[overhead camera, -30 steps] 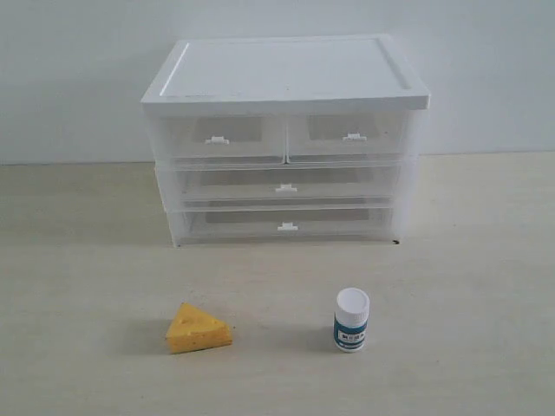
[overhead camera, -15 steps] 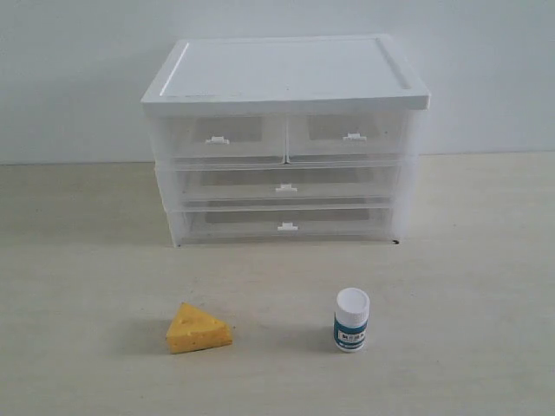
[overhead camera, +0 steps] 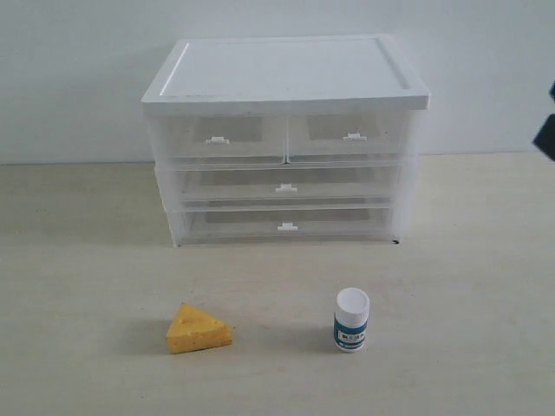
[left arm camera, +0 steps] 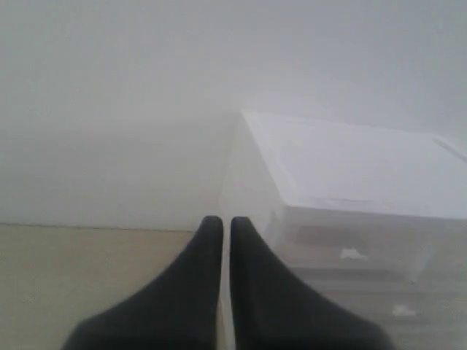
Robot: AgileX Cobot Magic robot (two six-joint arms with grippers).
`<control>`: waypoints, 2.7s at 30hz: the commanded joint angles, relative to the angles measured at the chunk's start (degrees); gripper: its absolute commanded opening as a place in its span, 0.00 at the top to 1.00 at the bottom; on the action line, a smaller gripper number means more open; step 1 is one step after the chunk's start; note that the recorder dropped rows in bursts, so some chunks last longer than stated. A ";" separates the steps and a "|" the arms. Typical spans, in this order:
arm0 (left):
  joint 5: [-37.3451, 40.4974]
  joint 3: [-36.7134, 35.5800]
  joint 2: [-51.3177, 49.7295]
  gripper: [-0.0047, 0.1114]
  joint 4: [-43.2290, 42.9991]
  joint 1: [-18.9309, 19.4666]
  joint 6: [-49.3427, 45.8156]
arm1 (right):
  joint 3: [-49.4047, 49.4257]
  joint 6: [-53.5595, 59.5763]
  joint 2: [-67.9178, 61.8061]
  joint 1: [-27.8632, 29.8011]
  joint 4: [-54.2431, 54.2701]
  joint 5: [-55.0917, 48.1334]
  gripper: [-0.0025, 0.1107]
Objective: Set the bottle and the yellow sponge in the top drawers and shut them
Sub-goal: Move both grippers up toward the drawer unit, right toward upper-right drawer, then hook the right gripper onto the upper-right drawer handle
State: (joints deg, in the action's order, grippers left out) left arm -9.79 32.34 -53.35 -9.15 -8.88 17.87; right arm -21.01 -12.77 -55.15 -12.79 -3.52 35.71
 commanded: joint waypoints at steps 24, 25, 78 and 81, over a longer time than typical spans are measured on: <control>4.25 40.29 -44.82 0.92 -12.95 -14.52 -0.55 | -10.12 -37.72 -48.60 -14.39 12.94 34.25 0.97; 4.25 40.91 -45.59 0.92 -12.95 -14.52 -0.55 | -10.92 -39.57 -49.22 -14.39 12.94 34.25 0.95; 29.23 49.06 -49.94 0.92 -2.16 -14.10 -13.89 | -27.13 -60.81 -56.87 -14.61 17.99 18.69 0.60; 28.65 49.06 -50.03 0.92 -2.16 -14.10 -13.89 | -27.13 -60.81 -56.96 -14.61 18.36 21.04 0.60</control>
State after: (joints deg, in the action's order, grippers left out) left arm 17.25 81.55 -102.45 -11.68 -23.07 4.20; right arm -47.45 -73.30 -111.63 -27.48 13.96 55.37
